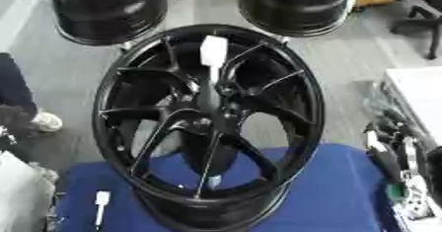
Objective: Pull the pin out of the wheel hub.
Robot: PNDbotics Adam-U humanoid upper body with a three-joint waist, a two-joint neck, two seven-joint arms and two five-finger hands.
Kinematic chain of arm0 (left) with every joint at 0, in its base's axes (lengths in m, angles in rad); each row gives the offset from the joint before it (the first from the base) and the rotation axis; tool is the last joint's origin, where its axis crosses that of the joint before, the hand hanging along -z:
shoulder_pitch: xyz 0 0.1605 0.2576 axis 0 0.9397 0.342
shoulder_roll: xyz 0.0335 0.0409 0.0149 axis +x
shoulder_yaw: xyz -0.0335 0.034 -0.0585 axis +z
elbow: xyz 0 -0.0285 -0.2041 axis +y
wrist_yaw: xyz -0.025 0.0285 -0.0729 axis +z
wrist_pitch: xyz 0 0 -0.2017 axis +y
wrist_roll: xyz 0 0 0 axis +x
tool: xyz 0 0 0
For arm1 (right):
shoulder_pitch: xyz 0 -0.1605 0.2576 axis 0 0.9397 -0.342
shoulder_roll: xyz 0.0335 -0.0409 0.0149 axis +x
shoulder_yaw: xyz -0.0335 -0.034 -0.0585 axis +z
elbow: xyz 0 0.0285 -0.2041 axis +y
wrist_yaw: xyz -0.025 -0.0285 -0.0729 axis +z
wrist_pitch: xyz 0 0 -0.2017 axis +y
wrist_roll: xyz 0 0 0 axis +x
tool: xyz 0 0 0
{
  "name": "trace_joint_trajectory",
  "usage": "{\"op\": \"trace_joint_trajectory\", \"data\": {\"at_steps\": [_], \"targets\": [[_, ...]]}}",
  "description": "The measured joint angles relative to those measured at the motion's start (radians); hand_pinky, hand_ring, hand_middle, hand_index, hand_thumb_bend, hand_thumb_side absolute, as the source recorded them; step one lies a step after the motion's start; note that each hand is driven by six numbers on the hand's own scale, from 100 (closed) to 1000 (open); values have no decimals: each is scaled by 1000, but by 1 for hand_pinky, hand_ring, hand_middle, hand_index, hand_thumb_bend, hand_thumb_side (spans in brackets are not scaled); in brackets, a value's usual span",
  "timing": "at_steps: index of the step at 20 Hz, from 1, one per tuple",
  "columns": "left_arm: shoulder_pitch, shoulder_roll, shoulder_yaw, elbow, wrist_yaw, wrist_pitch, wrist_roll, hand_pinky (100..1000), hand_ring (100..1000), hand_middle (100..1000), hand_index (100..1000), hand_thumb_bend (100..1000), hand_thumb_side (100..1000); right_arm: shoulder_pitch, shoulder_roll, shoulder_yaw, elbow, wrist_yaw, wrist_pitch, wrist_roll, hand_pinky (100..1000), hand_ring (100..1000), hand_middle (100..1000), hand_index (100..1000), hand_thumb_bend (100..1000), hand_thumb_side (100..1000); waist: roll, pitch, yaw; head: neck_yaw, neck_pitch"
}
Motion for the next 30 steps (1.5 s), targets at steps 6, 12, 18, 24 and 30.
{"op": "trace_joint_trajectory", "data": {"at_steps": [6, 12, 18, 24, 30], "targets": [[1, 0, 0, 0, 0, 2, -2, 641, 587, 608, 694, 544, 606, -41, -78, -5, -15, -38, -11, 22, 749, 813, 959, 919, 100, 516, -12, -1, 4, -5, 0], [3, 1, -1, 0, -2, 4, -5, 641, 587, 608, 694, 543, 607, -163, -350, 15, -106, -143, -23, 104, 763, 816, 941, 923, 100, 449, -22, -3, 19, -24, 0], [3, 6, -9, 0, -3, 4, -14, 641, 588, 608, 694, 542, 608, -353, -615, 113, -139, -287, -33, 281, 785, 827, 937, 925, 100, 317, -27, -3, 34, -41, 0], [2, 10, -20, 0, -3, 1, -26, 642, 588, 609, 694, 542, 608, -613, -677, 261, -56, -356, -30, 547, 797, 837, 944, 932, 100, 238, -28, -3, 53, -66, 0], [2, 11, -25, 0, -3, -3, -33, 642, 587, 609, 694, 542, 609, -814, -558, 353, 150, -316, -33, 720, 798, 839, 947, 932, 100, 244, -28, 0, 71, -83, 0]]}}
